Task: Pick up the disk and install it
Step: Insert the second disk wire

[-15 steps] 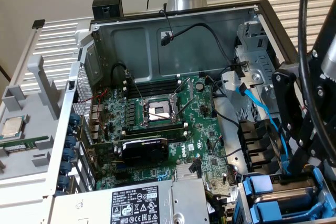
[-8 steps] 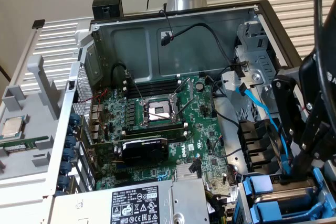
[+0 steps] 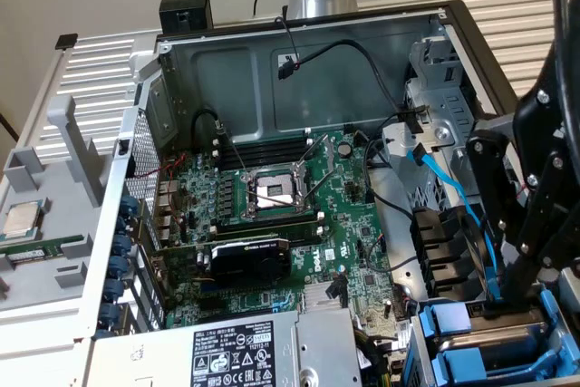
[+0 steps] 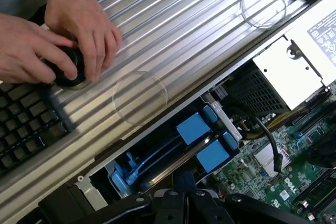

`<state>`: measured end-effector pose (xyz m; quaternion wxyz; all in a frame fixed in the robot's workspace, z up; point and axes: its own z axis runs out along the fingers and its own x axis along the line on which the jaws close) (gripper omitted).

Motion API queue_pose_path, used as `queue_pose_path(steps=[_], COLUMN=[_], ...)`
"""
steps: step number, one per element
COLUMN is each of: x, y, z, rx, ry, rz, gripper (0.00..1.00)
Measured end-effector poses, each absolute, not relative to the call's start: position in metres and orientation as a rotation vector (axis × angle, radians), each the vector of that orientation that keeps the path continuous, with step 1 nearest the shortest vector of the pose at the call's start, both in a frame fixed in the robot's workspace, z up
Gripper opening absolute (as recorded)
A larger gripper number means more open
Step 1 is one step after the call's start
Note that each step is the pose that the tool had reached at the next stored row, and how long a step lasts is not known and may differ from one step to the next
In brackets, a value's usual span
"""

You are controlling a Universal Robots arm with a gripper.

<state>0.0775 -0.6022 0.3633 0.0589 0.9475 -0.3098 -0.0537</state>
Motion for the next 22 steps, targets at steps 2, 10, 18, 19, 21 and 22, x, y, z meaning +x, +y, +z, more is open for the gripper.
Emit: queue_pose_path(steps=[2, 10, 18, 19, 21, 22], x=[0.0775, 0.0775, 0.0775, 0.0775, 0.0776, 0.0775], y=[-0.6004, -0.6001, -0.6001, -0.6001, -0.6001, -0.6], z=[0.3633, 0.3632, 0.3633, 0.3634, 0.3633, 0.3633], rx=[2.879, 2.93, 2.973, 2.98, 2.996, 3.003], ry=[-0.907, -0.697, -0.508, -0.495, -0.472, -0.463], rz=[-0.161, -0.147, -0.137, -0.138, -0.14, -0.142], gripper=[0.11, 0.11, 0.11, 0.11, 0.11, 0.11])
